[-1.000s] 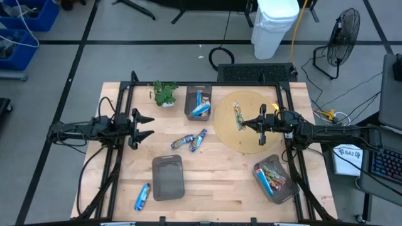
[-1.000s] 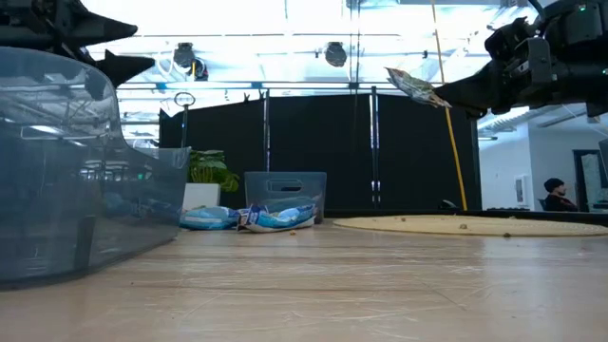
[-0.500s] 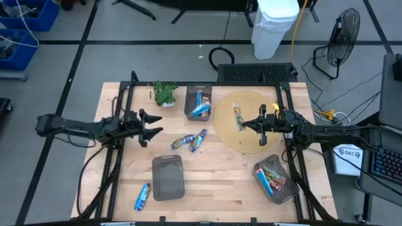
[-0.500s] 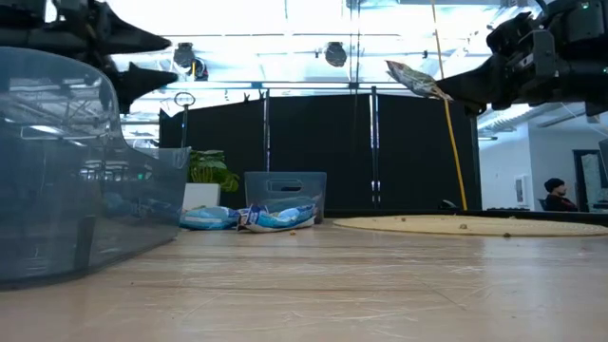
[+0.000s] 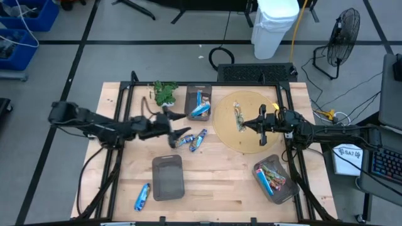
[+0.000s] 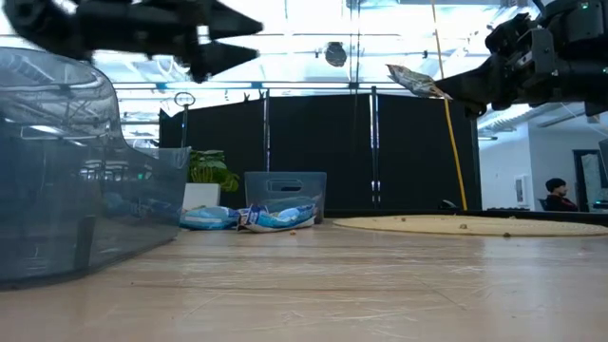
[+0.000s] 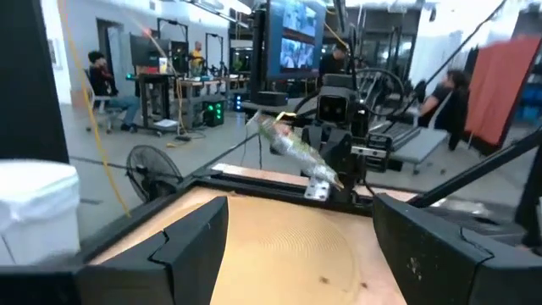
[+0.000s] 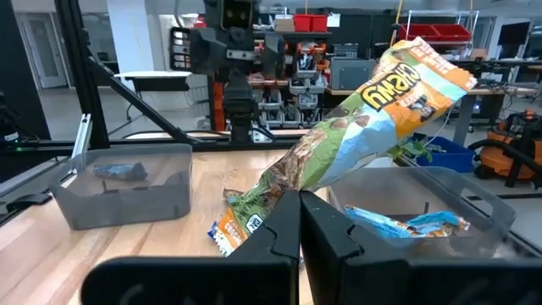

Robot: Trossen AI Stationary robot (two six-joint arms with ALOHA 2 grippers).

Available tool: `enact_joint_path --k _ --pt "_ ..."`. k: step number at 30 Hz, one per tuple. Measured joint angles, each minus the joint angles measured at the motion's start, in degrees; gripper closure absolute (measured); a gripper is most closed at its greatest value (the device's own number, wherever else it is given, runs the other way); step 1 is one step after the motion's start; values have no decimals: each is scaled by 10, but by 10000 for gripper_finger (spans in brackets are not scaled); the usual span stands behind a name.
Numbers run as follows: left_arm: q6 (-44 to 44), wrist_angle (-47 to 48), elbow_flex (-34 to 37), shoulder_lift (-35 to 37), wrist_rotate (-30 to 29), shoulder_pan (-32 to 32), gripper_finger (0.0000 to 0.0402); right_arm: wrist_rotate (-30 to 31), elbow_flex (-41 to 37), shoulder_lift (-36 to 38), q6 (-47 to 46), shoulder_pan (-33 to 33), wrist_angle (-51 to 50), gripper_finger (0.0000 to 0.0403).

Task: Pick and place Granola Bars by type
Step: Put the yellow granola bar into the top black bin

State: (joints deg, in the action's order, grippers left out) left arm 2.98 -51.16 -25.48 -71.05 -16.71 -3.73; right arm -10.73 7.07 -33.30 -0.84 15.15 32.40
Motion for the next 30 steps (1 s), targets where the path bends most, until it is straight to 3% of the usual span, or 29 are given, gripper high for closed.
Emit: enact_joint_path --k 7,16,23,30 --pt "-25 2 -138 -138 8 31 105 1 0 -6 0 -12 6 403" --pt "68 5 -286 -277 127 94 105 1 0 -6 8 -18 13 403" --pt "137 12 -397 -362 218 112 105 1 0 -6 15 -18 12 403" --pt "150 101 -488 -415 231 108 105 1 0 -6 17 -18 15 403"
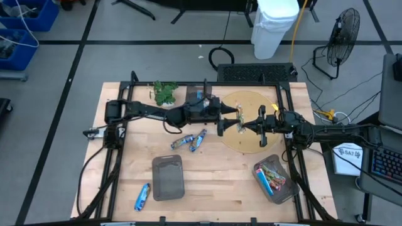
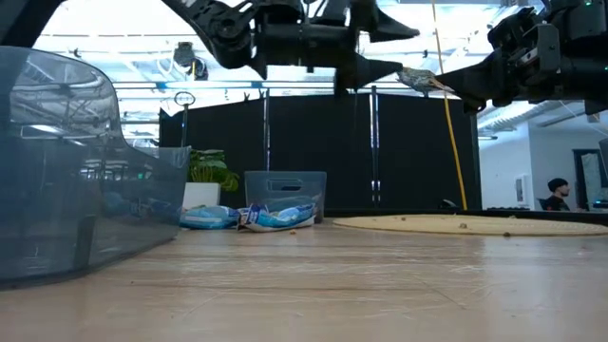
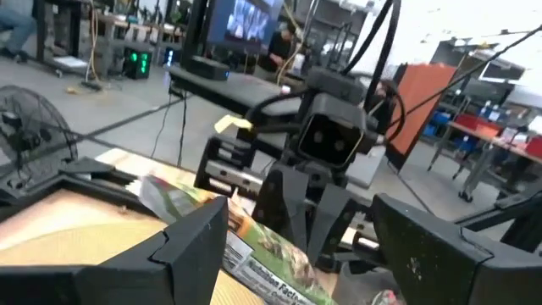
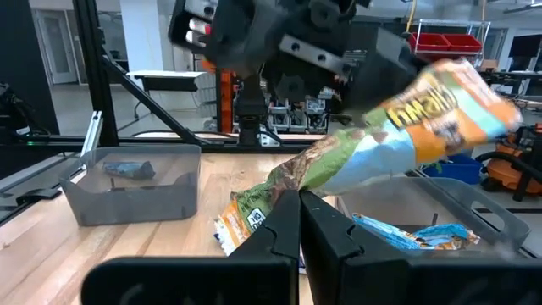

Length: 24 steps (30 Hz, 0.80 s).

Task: Pick and place Granola Bars by type
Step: Put the yellow granola bar into the top black bin

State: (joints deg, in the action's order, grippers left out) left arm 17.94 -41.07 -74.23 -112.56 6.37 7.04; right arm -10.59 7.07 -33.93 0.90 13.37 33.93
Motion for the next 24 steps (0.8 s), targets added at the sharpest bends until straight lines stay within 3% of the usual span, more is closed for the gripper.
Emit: enact_joint_path --k 5,14,24 --pt "-1 8 -16 -13 -25 -2 105 0 0 0 2 0 0 403" --pt "6 52 -17 -13 -122 5 105 0 0 0 2 0 1 403" --pt "8 53 -17 -13 -111 7 106 0 0 0 2 0 1 403"
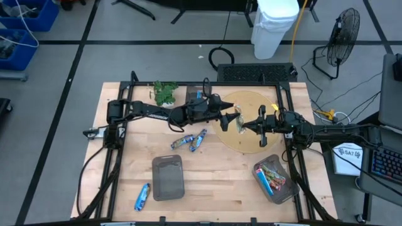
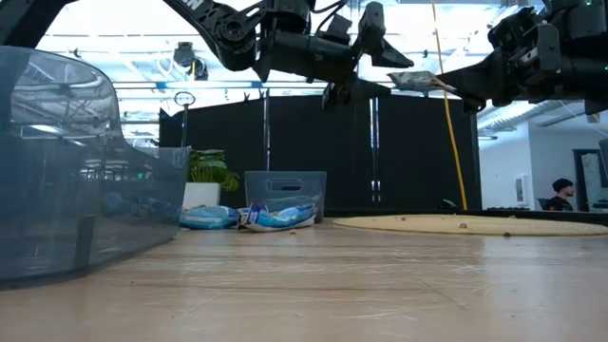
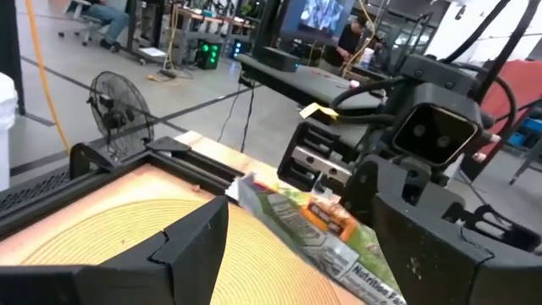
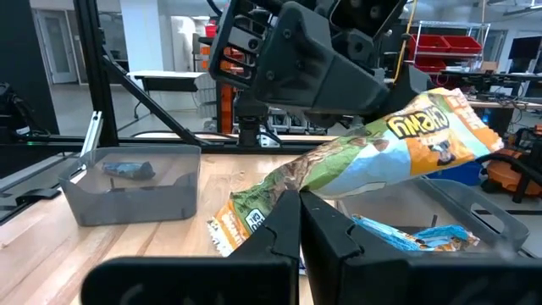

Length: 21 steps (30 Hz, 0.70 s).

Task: Pick and place Granola Bars by type
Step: Put the yellow granola bar into the top black bin

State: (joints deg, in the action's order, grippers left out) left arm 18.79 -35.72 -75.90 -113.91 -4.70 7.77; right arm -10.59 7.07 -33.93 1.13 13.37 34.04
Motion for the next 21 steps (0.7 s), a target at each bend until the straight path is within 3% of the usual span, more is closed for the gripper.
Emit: enact_joint_path --k 17,21 --pt "5 -17 0 0 2 6 108 0 0 0 0 0 9 403" --pt "5 -17 0 0 1 12 149 0 0 0 -2 0 9 403"
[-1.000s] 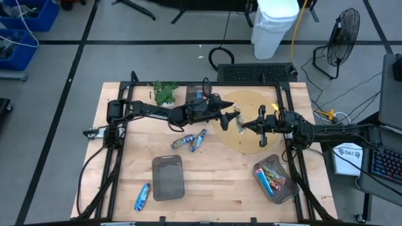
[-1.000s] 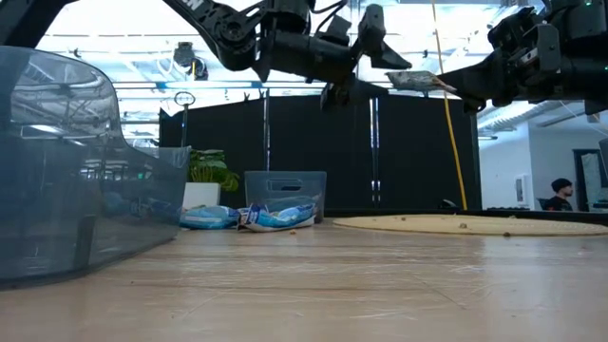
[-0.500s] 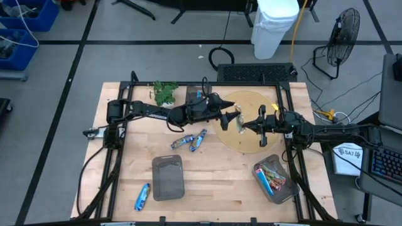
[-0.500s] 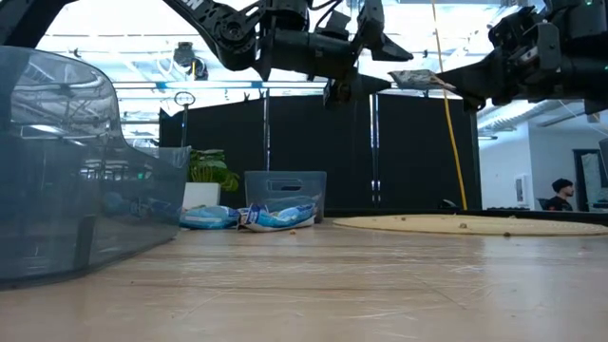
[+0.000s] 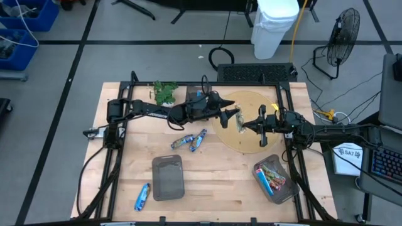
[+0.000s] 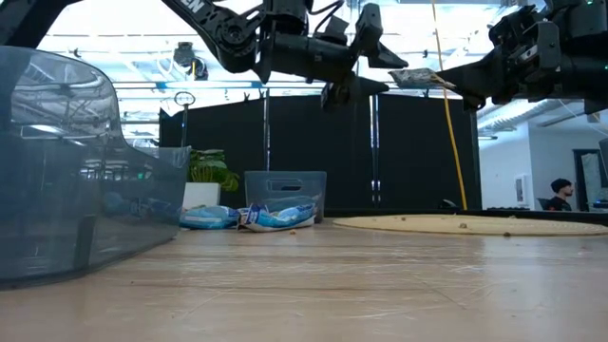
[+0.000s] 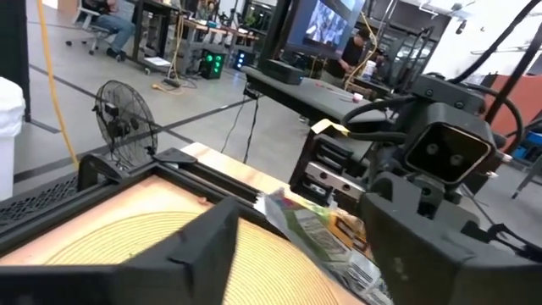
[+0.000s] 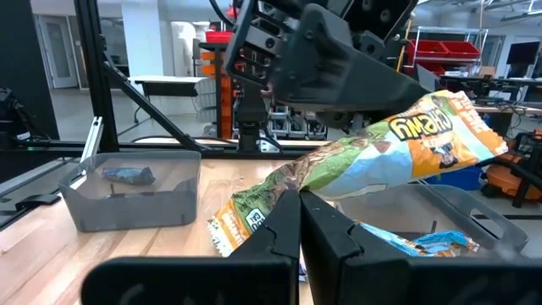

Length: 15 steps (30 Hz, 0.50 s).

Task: Pick and place Granola Bars by type
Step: Put the yellow granola bar into the top black bin

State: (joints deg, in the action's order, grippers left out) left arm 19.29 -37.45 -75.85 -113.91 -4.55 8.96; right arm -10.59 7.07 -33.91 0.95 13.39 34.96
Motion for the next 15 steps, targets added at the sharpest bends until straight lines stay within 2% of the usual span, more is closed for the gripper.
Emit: enact_joint_path --k 4,8,10,15 --pt "-1 -3 0 0 3 7 243 0 0 0 0 0 0 403" --pt "-17 -26 0 0 47 15 368 0 0 0 0 0 0 403" --pt "-22 -34 0 0 67 17 388 0 0 0 0 0 0 403" --pt "-19 -31 0 0 103 20 397 -1 0 0 -1 0 0 403"
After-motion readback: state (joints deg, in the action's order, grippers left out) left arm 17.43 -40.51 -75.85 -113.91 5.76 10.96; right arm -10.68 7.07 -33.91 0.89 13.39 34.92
